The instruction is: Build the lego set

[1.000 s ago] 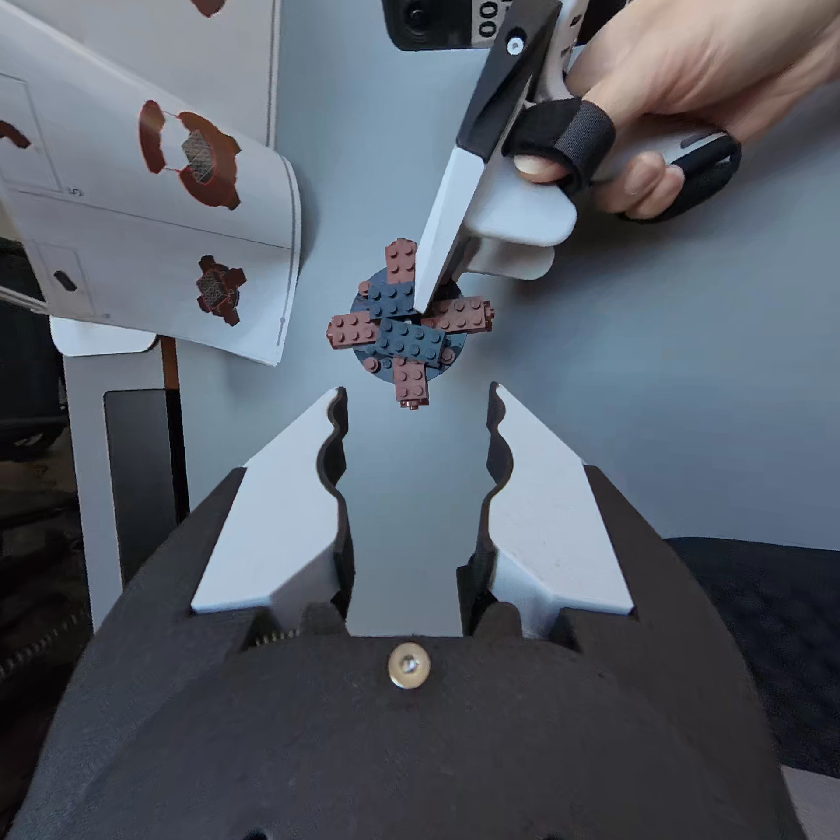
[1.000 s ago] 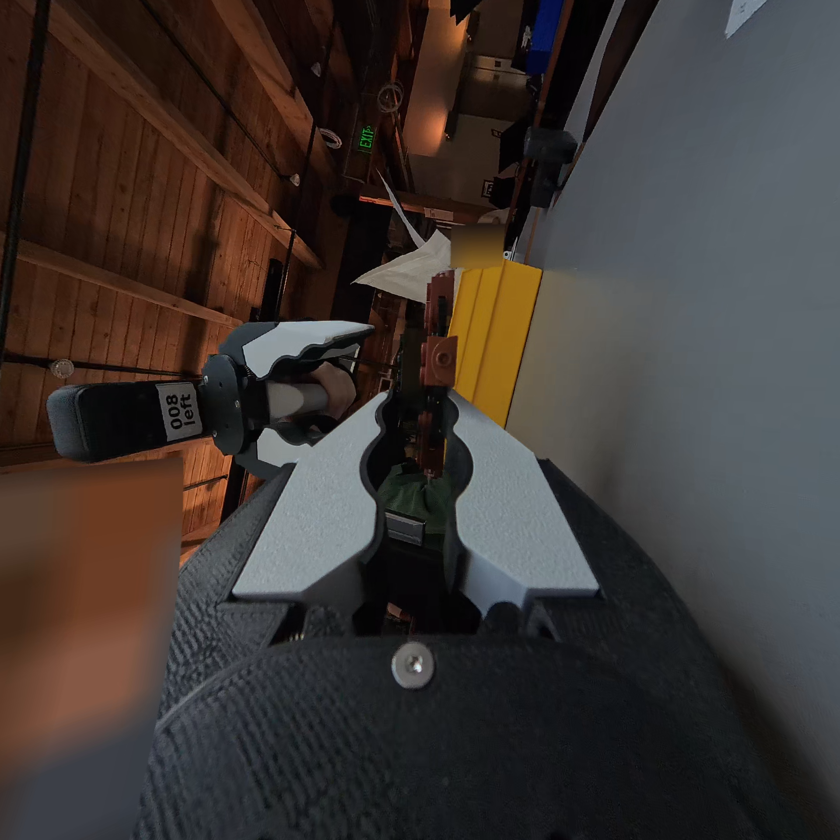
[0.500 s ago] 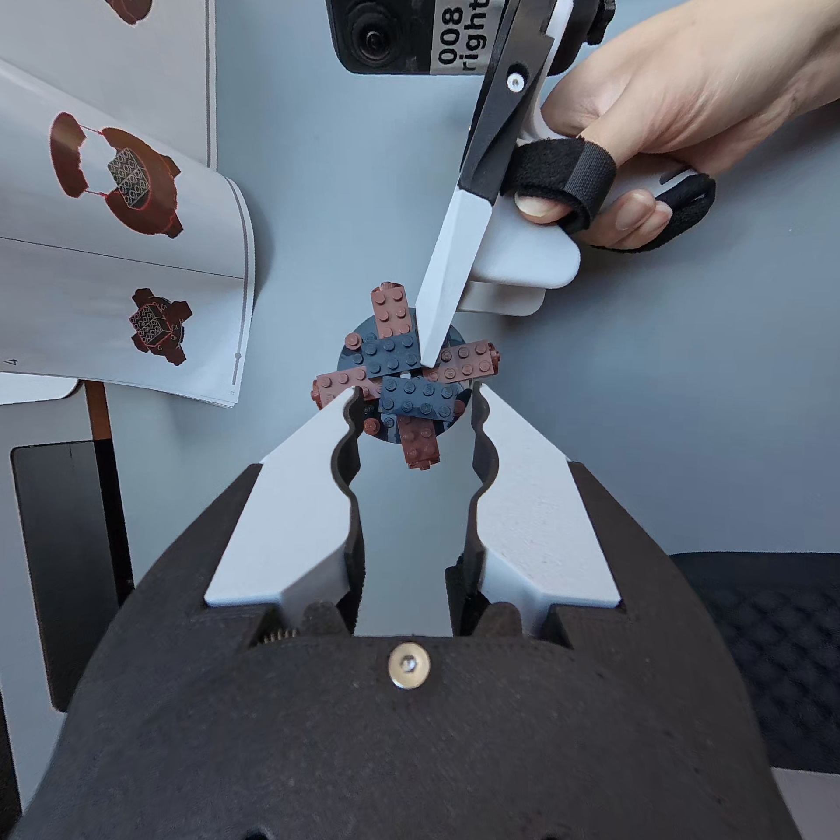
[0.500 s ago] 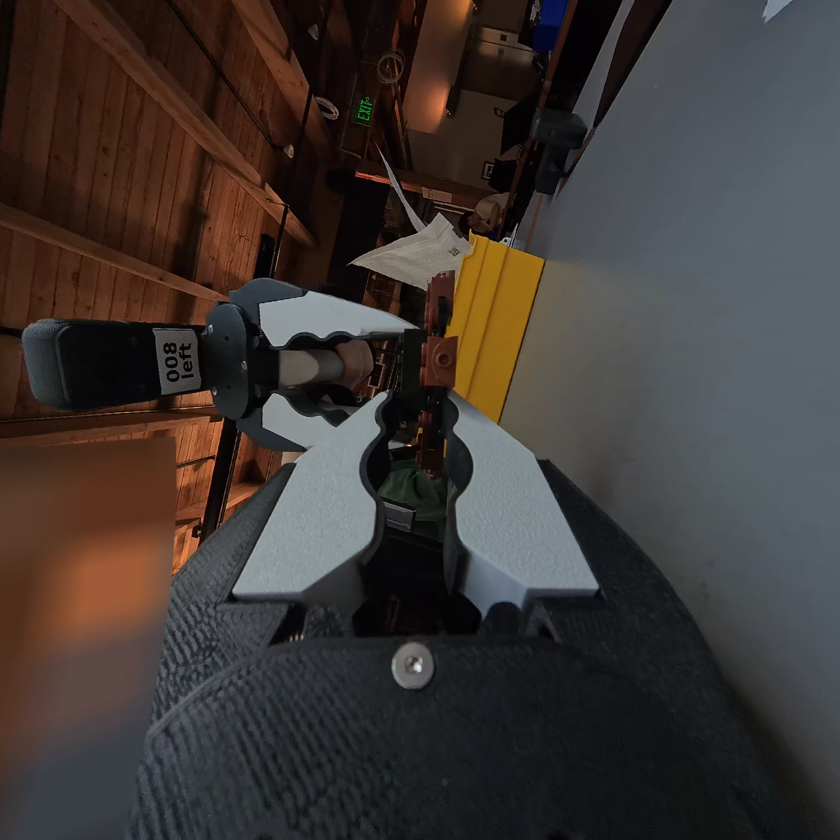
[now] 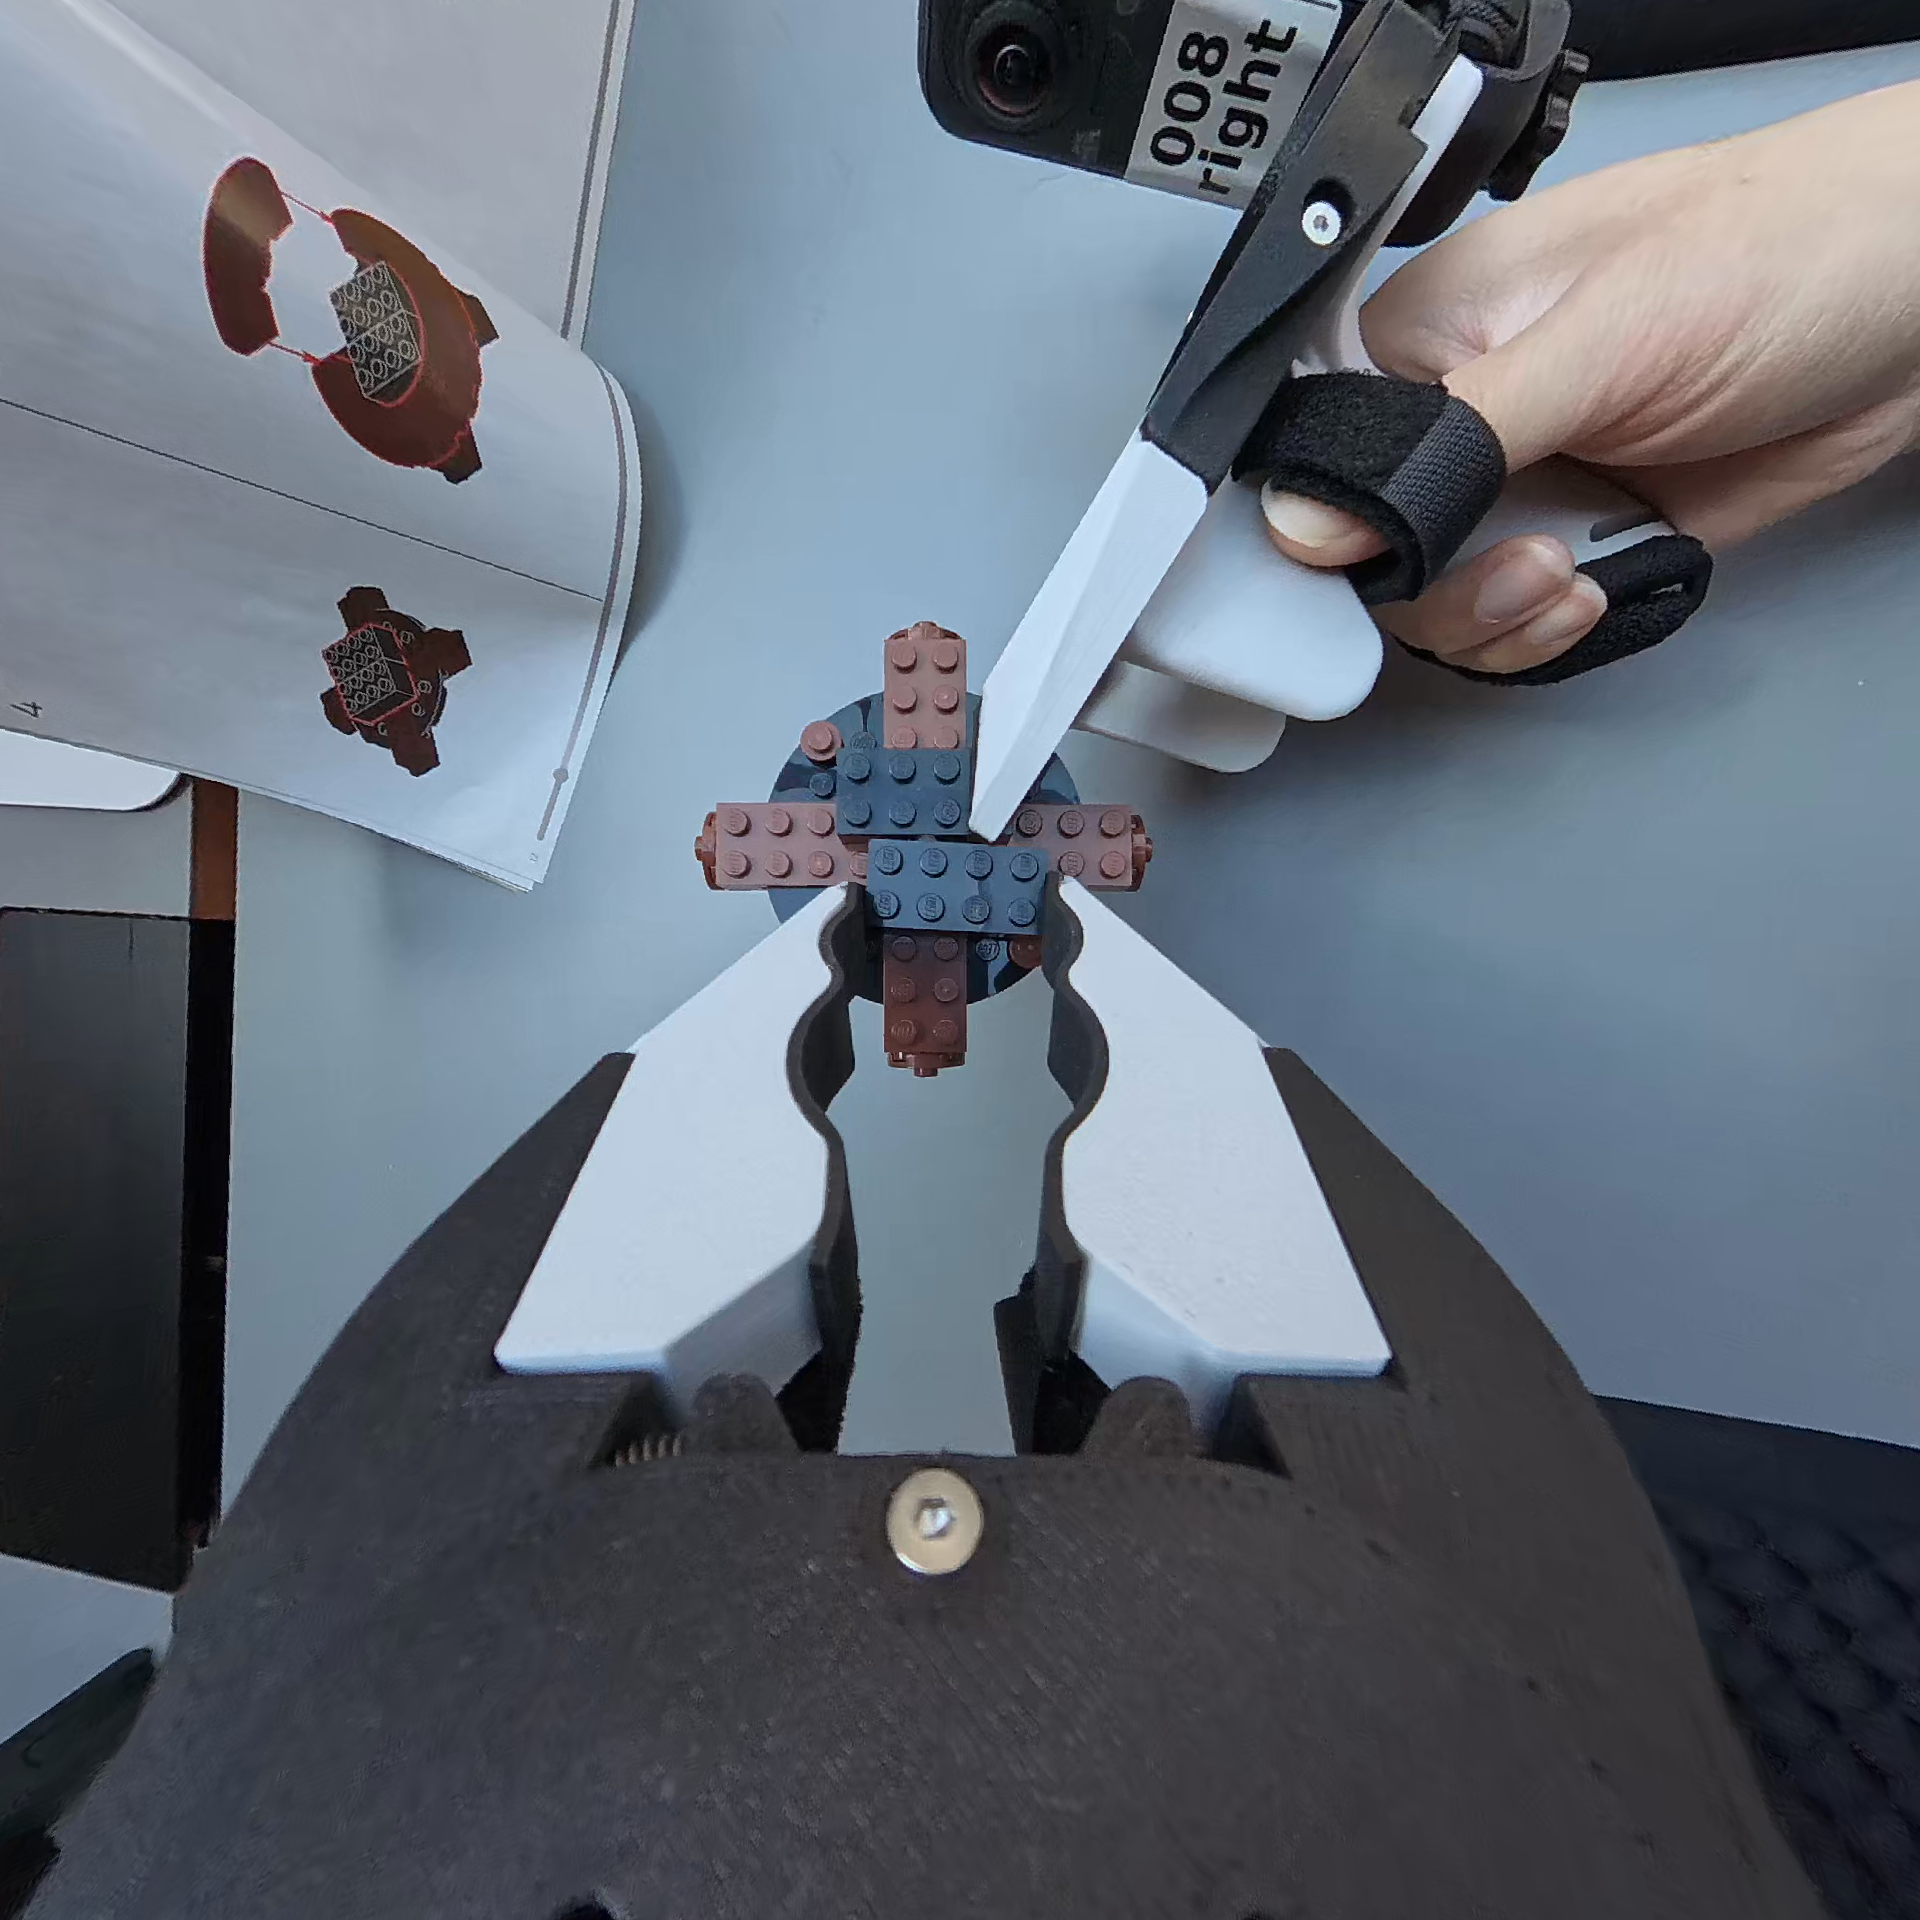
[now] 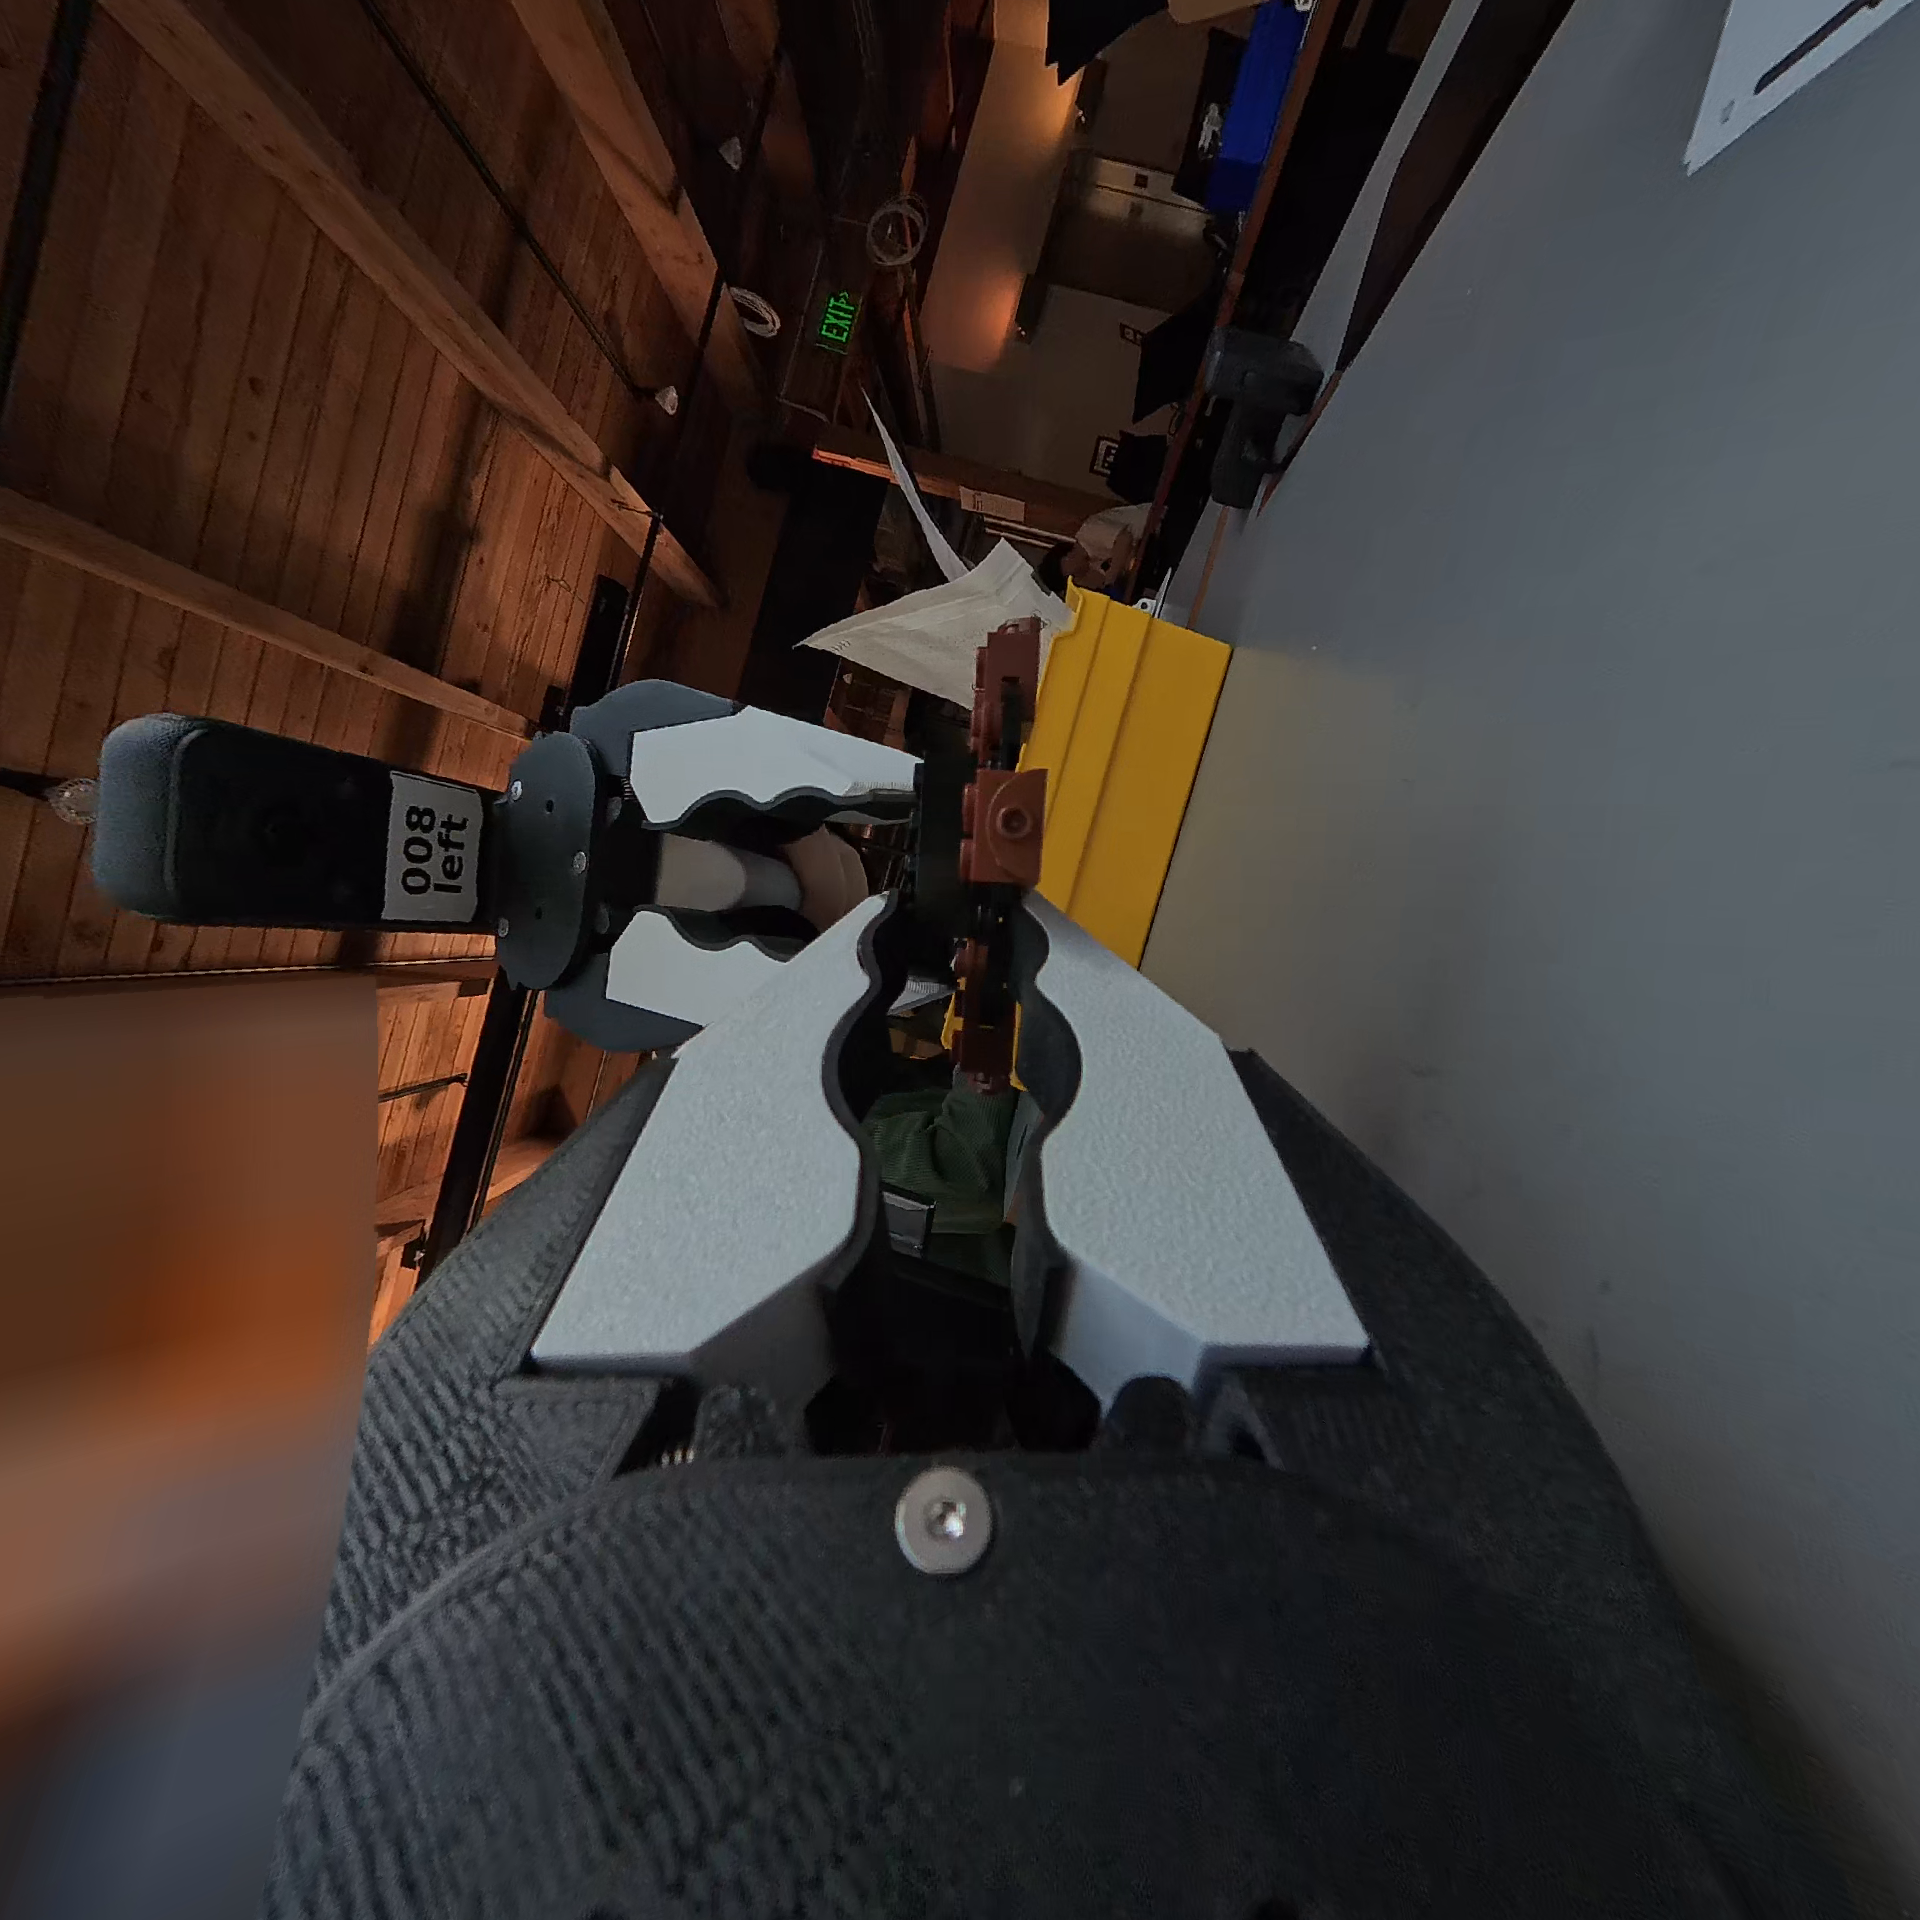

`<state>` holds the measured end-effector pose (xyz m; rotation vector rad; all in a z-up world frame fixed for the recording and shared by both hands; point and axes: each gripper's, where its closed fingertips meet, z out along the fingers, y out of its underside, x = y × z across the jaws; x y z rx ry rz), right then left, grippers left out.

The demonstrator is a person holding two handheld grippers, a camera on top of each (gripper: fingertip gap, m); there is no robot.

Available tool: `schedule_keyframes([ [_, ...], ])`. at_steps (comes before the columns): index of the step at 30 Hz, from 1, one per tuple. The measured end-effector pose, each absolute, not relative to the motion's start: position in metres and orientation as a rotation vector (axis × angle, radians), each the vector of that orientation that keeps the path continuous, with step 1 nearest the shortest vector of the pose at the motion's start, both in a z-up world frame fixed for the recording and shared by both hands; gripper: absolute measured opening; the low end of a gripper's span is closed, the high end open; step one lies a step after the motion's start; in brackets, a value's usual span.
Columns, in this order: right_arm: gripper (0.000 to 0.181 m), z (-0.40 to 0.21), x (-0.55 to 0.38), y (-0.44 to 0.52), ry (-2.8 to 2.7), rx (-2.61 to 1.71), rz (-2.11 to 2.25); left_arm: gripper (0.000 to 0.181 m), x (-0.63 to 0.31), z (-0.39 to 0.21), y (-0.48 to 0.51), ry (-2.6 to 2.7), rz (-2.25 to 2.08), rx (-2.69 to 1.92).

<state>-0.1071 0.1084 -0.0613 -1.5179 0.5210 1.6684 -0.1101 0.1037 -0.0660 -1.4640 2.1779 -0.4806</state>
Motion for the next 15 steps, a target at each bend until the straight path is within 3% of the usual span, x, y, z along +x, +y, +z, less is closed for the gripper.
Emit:
schedule_keyframes([
  [15, 0.016, -0.0650, -0.1111, 0.1079, 0.509, -1.551, 1.674, 0.032, -0.1109, -0.0679, 0.1092, 2.152, -0.531, -1.589],
])
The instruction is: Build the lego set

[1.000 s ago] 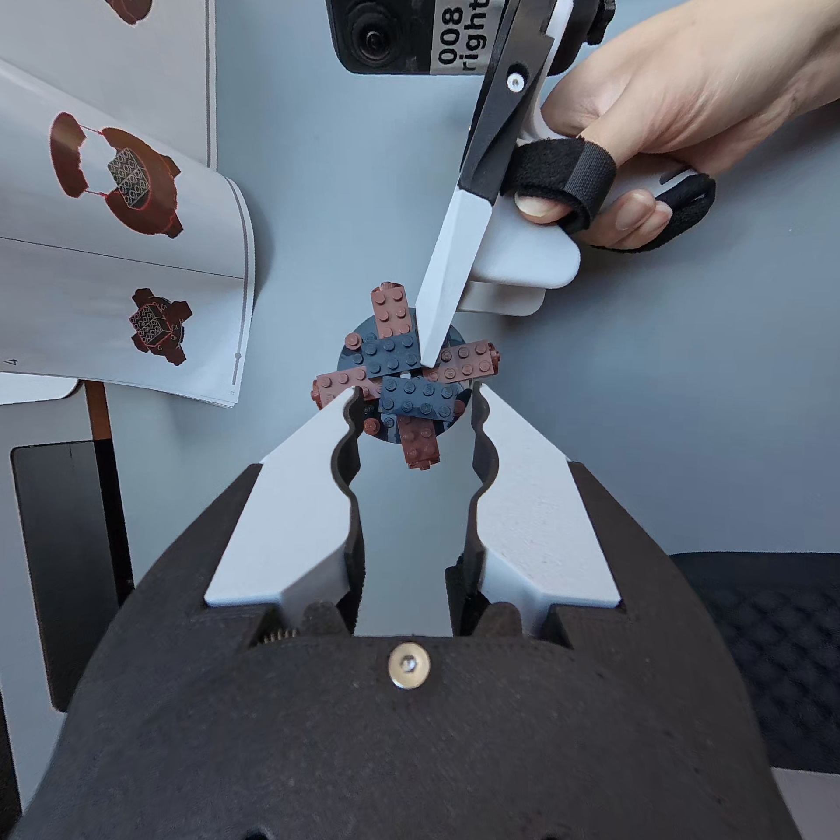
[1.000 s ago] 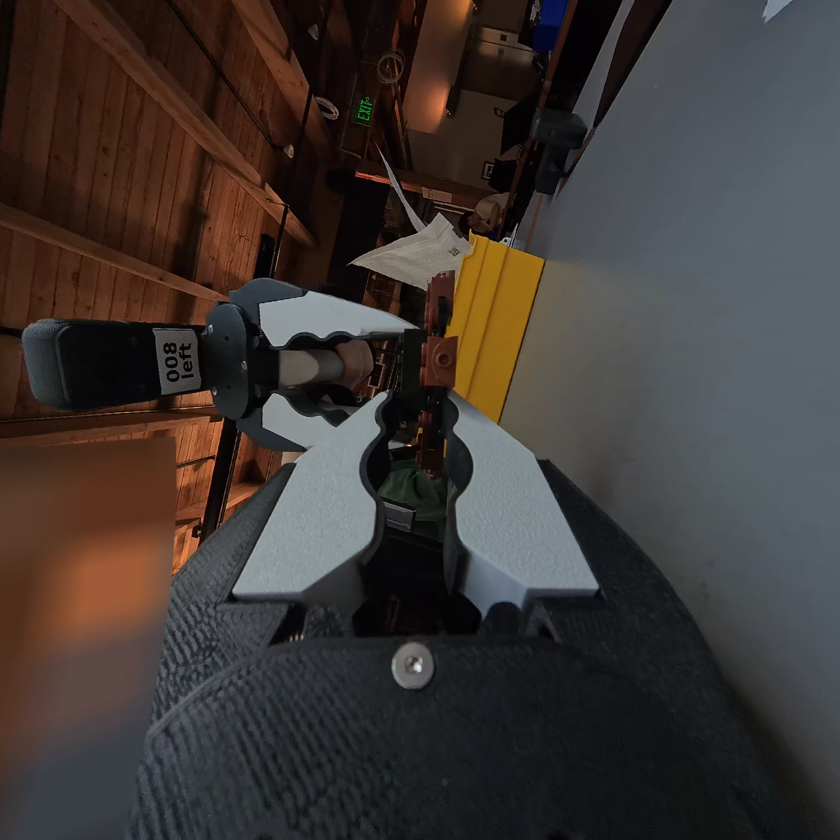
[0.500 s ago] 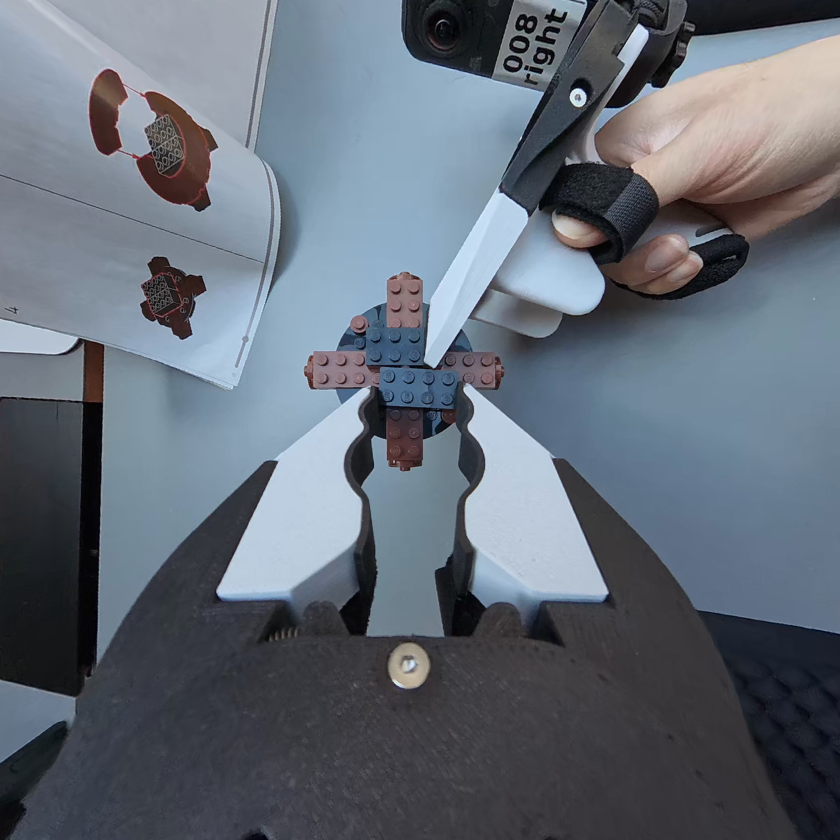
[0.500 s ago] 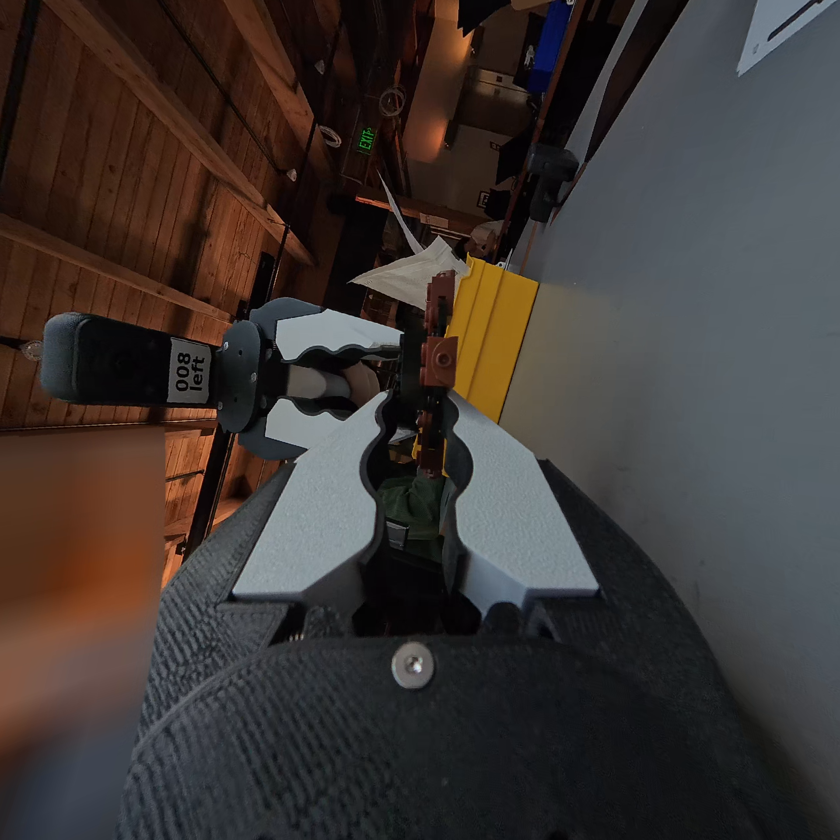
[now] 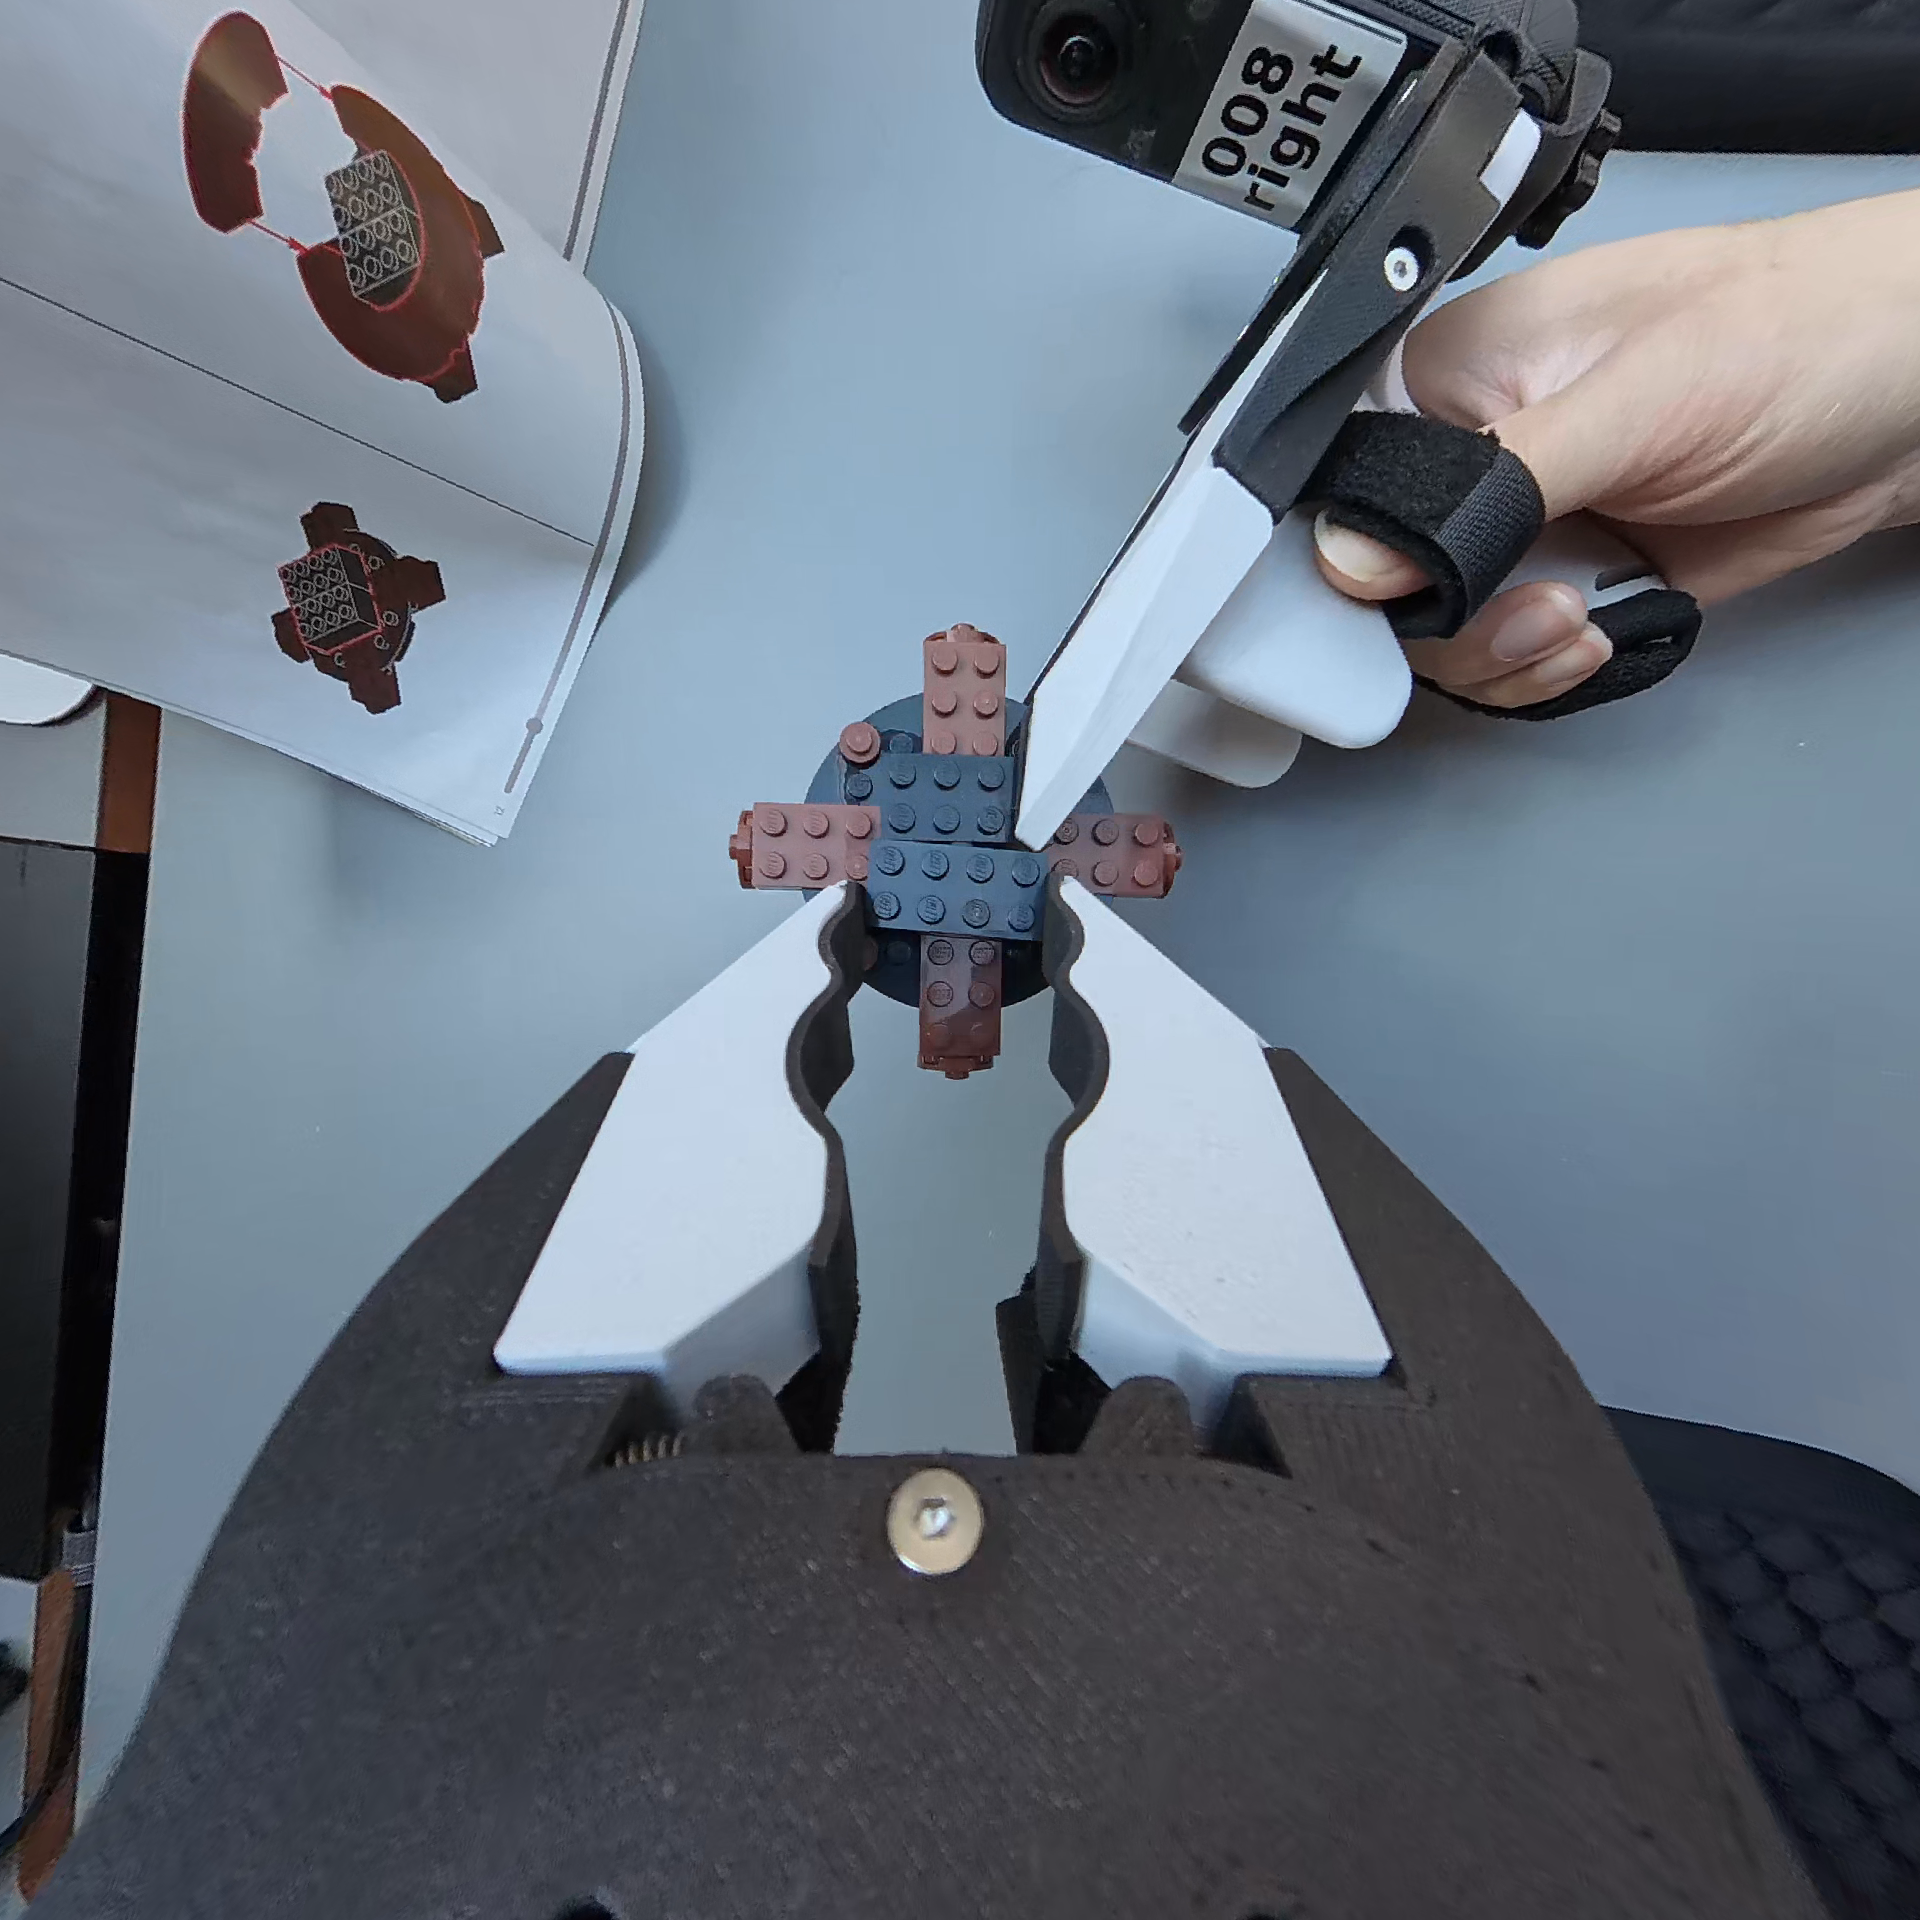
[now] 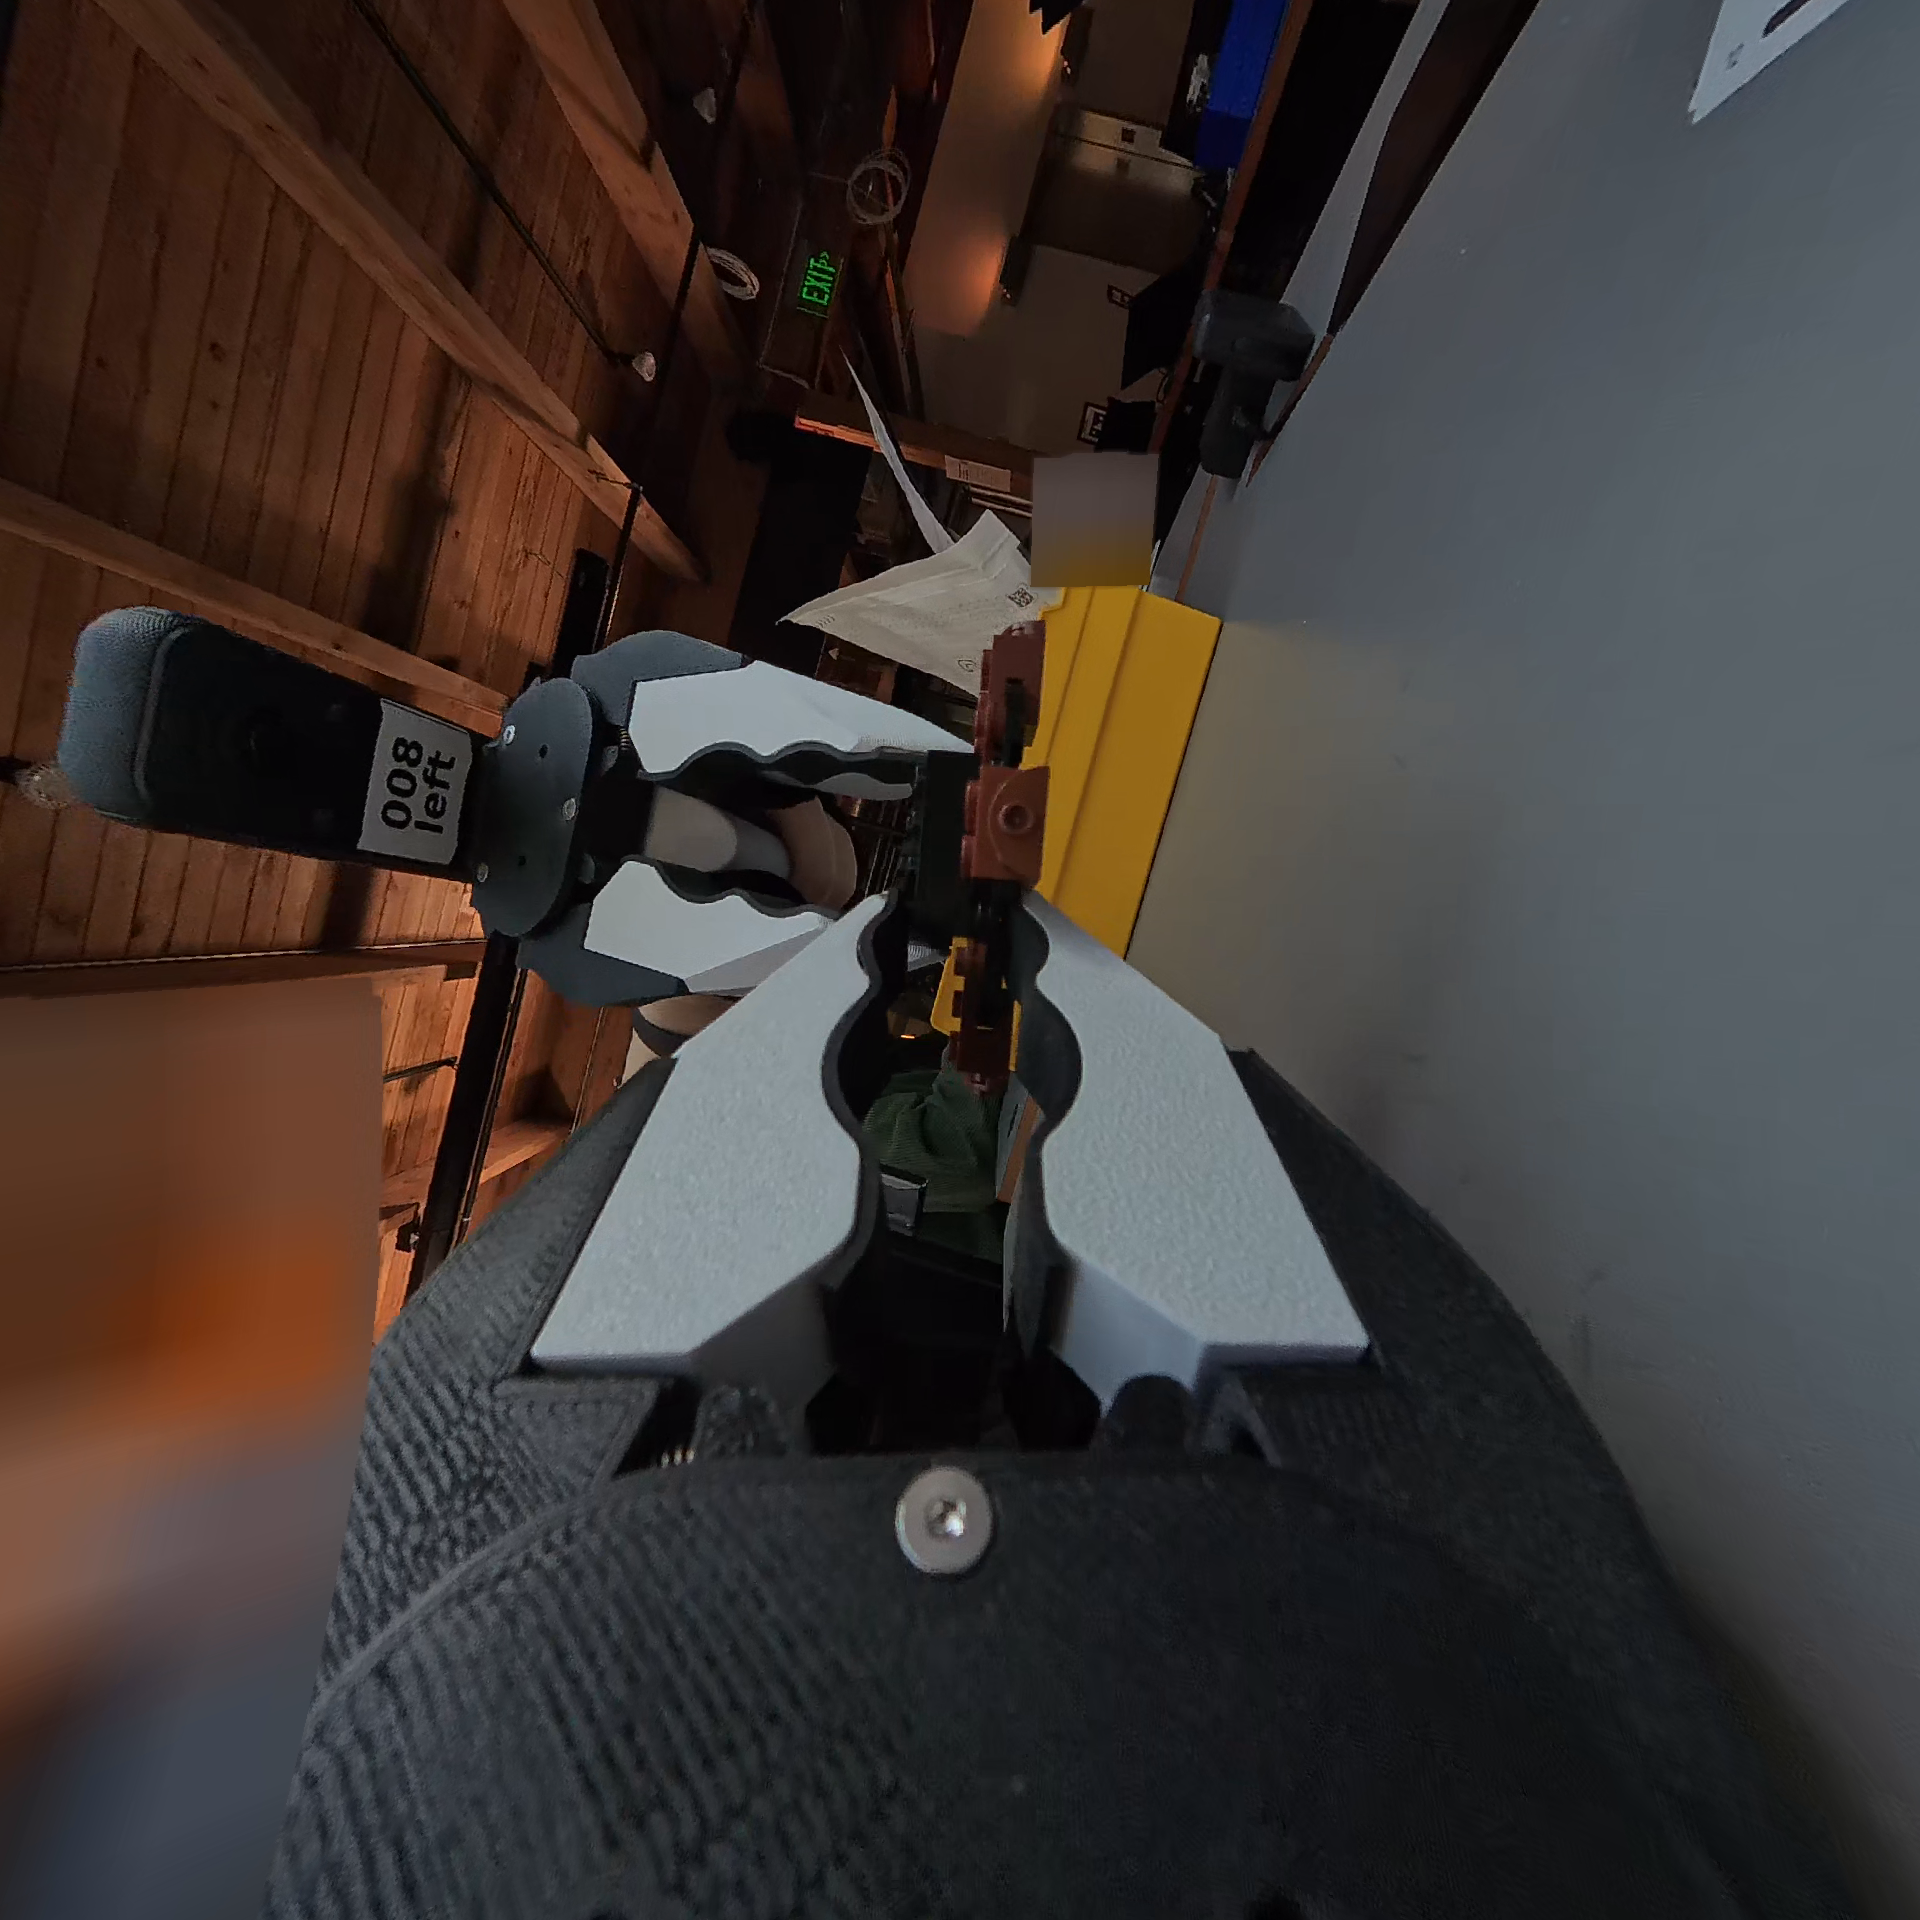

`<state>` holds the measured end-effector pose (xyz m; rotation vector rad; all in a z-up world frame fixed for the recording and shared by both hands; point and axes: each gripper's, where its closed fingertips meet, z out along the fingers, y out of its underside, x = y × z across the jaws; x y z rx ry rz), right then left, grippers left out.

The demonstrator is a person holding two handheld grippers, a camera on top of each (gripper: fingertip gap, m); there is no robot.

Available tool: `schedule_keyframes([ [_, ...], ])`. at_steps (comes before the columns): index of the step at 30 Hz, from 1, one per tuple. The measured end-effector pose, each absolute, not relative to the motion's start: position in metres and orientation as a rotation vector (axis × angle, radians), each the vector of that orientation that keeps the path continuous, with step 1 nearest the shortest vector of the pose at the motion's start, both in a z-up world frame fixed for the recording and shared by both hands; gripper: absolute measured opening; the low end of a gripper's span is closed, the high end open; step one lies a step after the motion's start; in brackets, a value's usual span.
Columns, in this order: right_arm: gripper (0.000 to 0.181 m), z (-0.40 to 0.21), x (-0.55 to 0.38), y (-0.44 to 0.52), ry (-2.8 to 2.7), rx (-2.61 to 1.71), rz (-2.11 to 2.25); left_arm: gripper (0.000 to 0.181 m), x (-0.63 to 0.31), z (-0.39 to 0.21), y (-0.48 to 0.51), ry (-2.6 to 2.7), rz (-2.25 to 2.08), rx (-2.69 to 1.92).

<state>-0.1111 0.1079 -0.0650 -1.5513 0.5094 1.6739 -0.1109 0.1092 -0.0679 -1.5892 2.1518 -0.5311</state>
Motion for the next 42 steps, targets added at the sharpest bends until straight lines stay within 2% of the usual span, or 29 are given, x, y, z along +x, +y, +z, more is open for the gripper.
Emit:
schedule_keyframes([
  [13, 0.016, -0.068, -0.109, 0.108, 0.566, -1.537, 1.718, 0.041, -0.114, -0.060, 0.110, 2.149, -0.537, -1.619],
  [27, 0.016, -0.068, -0.114, 0.107, 0.537, -1.551, 1.726, 0.029, -0.111, -0.061, 0.104, 2.193, -0.424, -1.517],
  [35, 0.016, -0.064, -0.113, 0.107, 0.523, -1.538, 1.723, 0.034, -0.113, -0.062, 0.105, 2.213, -0.401, -1.518],
  [42, 0.016, -0.065, -0.116, 0.106, 0.484, -1.569, 1.693, 0.032, -0.116, -0.068, 0.105, 2.251, -0.361, -1.511],
])
